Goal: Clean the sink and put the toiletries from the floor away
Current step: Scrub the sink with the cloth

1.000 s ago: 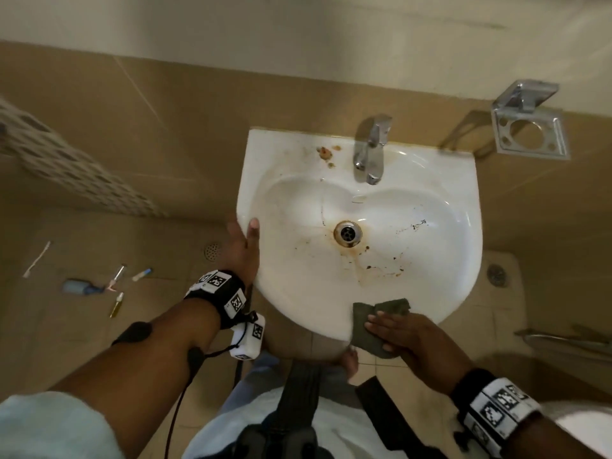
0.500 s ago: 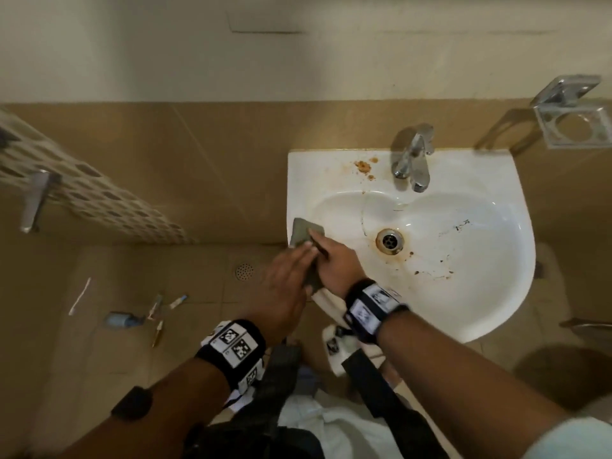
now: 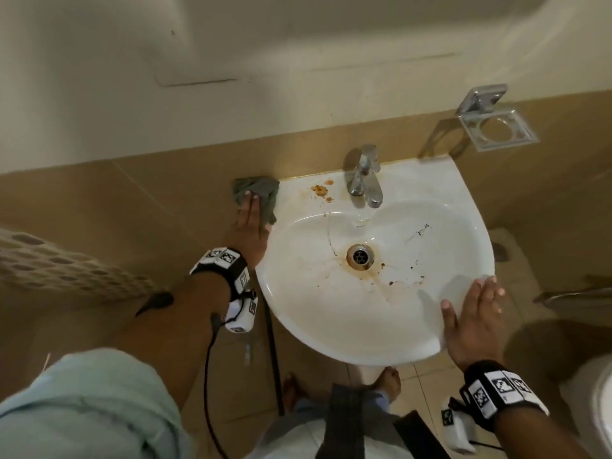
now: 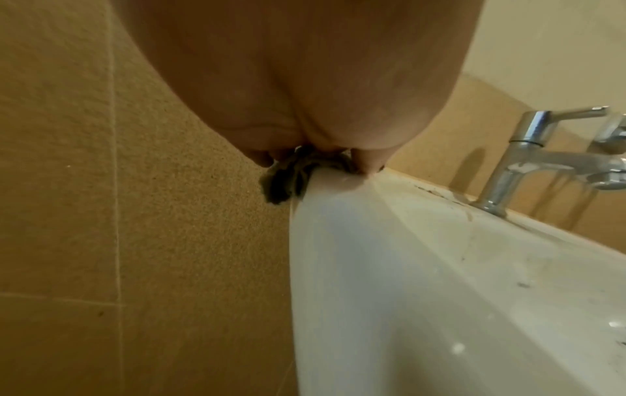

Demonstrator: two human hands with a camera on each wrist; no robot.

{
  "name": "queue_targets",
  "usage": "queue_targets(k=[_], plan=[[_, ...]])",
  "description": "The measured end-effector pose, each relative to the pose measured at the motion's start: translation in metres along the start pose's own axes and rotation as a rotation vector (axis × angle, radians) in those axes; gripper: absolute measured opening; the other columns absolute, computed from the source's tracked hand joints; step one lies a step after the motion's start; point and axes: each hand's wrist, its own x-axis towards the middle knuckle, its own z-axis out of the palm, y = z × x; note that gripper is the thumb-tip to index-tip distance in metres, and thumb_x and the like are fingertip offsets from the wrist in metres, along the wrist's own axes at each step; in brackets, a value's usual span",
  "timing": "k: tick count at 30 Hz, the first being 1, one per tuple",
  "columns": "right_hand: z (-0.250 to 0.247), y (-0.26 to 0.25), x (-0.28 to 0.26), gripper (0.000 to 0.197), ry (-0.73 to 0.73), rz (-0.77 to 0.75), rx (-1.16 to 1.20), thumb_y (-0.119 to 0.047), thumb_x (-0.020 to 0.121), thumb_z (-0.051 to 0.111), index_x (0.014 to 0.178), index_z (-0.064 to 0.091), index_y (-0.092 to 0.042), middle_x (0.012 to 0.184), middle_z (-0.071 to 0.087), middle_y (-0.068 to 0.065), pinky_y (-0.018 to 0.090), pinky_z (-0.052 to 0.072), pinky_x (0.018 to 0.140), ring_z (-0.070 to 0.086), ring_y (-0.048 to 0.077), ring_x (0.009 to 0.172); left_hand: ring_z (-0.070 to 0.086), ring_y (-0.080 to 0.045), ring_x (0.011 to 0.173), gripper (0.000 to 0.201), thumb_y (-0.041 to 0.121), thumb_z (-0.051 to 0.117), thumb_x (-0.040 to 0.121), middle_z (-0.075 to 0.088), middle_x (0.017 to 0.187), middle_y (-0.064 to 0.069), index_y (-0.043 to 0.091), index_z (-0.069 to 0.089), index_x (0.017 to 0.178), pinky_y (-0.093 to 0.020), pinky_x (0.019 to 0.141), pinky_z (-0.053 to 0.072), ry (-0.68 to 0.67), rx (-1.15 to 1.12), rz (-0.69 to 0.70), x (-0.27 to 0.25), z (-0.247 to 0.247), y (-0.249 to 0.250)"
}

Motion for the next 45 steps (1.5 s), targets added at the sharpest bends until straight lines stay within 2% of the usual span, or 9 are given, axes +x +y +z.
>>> queue_targets(k=[8, 13, 16, 19, 24, 30, 33, 40, 45], plan=[[-0.007, 0.002, 0.038, 0.084, 0.089, 0.111, 0.297, -0.064, 0.095, 0.021, 0.159, -0.004, -0.015, 0.168, -0.007, 0.005, 0.047, 0.005, 0.124, -0.008, 0.025, 0.154, -0.001, -0.02, 0.154, 0.07, 0.04, 0.028, 0.101, -0.014, 0.166, 0.001, 0.013, 0.0, 0.159, -0.041, 0.125, 0.014, 0.086, -0.166, 0.13, -0.079, 0.035, 0.002], [-0.023, 0.019, 0.093, 0.074, 0.179, 0.355, 0.487, -0.056, 0.099, 0.029, 0.158, 0.008, -0.017, 0.166, 0.013, 0.013, 0.049, 0.018, 0.122, 0.016, 0.032, 0.152, 0.031, -0.019, 0.144, 0.059, 0.046, 0.03, 0.101, 0.018, 0.161, 0.007, 0.018, 0.039, 0.151, -0.042, 0.116, 0.037, 0.217, -0.263, 0.081, -0.162, 0.059, 0.016], [-0.022, 0.016, 0.103, 0.067, 0.162, 0.318, 0.477, -0.052, 0.102, 0.029, 0.157, 0.017, -0.015, 0.163, 0.022, 0.015, 0.046, 0.019, 0.122, 0.022, 0.033, 0.149, 0.038, -0.026, 0.136, 0.048, 0.036, 0.036, 0.102, 0.017, 0.155, 0.006, 0.018, 0.046, 0.146, -0.05, 0.111, 0.042, 0.263, -0.252, -0.002, -0.151, 0.069, 0.024], [-0.02, 0.016, 0.102, 0.063, 0.164, 0.299, 0.457, -0.051, 0.103, 0.027, 0.156, 0.022, -0.017, 0.161, 0.027, 0.014, 0.048, 0.021, 0.121, 0.025, 0.033, 0.148, 0.029, -0.035, 0.145, 0.057, 0.021, 0.037, 0.103, 0.006, 0.164, -0.003, 0.017, 0.019, 0.158, -0.051, 0.118, 0.032, 0.292, -0.251, -0.163, -0.122, 0.072, 0.036], [-0.018, 0.021, 0.108, 0.054, 0.183, 0.209, 0.336, -0.048, 0.102, 0.025, 0.148, 0.034, -0.021, 0.149, 0.042, 0.017, 0.058, 0.031, 0.114, 0.039, 0.042, 0.135, 0.05, -0.039, 0.13, 0.062, 0.033, 0.031, 0.105, 0.043, 0.151, -0.019, 0.014, 0.008, 0.159, -0.049, 0.11, 0.042, 0.311, -0.372, -0.285, -0.053, 0.049, 0.03], [-0.018, 0.021, 0.111, 0.045, 0.231, 0.125, 0.284, -0.044, 0.101, 0.025, 0.133, 0.047, -0.021, 0.125, 0.059, 0.014, 0.062, 0.044, 0.1, 0.056, 0.041, 0.112, 0.057, -0.041, 0.12, 0.051, 0.039, 0.026, 0.108, 0.056, 0.135, -0.023, 0.009, 0.034, 0.149, -0.039, 0.1, 0.043, 0.135, -0.403, -0.508, 0.019, -0.002, 0.029], [-0.02, 0.02, 0.111, 0.043, 0.245, 0.103, 0.289, -0.046, 0.101, 0.024, 0.127, 0.051, -0.024, 0.116, 0.063, 0.009, 0.061, 0.049, 0.095, 0.061, 0.035, 0.103, 0.053, -0.043, 0.124, 0.055, 0.04, 0.026, 0.107, 0.055, 0.135, -0.028, -0.001, 0.043, 0.14, -0.039, 0.103, 0.038, 0.115, -0.35, -0.519, 0.0, -0.003, 0.039], [-0.034, 0.007, 0.104, 0.035, 0.257, 0.099, 0.372, -0.032, 0.102, 0.032, 0.121, 0.055, -0.014, 0.108, 0.066, 0.02, 0.047, 0.053, 0.082, 0.062, 0.041, 0.093, 0.063, -0.03, 0.078, 0.069, 0.07, 0.026, 0.094, 0.069, 0.087, -0.012, 0.013, 0.066, 0.1, -0.048, 0.084, 0.054, -0.047, -0.492, -0.489, -0.142, 0.045, 0.051], [-0.043, 0.002, 0.101, 0.033, 0.216, 0.122, 0.373, -0.03, 0.103, 0.034, 0.117, 0.056, -0.01, 0.101, 0.067, 0.022, 0.041, 0.052, 0.074, 0.065, 0.04, 0.085, 0.064, -0.037, 0.099, 0.047, 0.031, 0.031, 0.108, 0.069, 0.108, -0.023, -0.001, 0.066, 0.108, -0.033, 0.076, 0.04, 0.157, -0.074, -0.622, -0.13, -0.011, 0.093]])
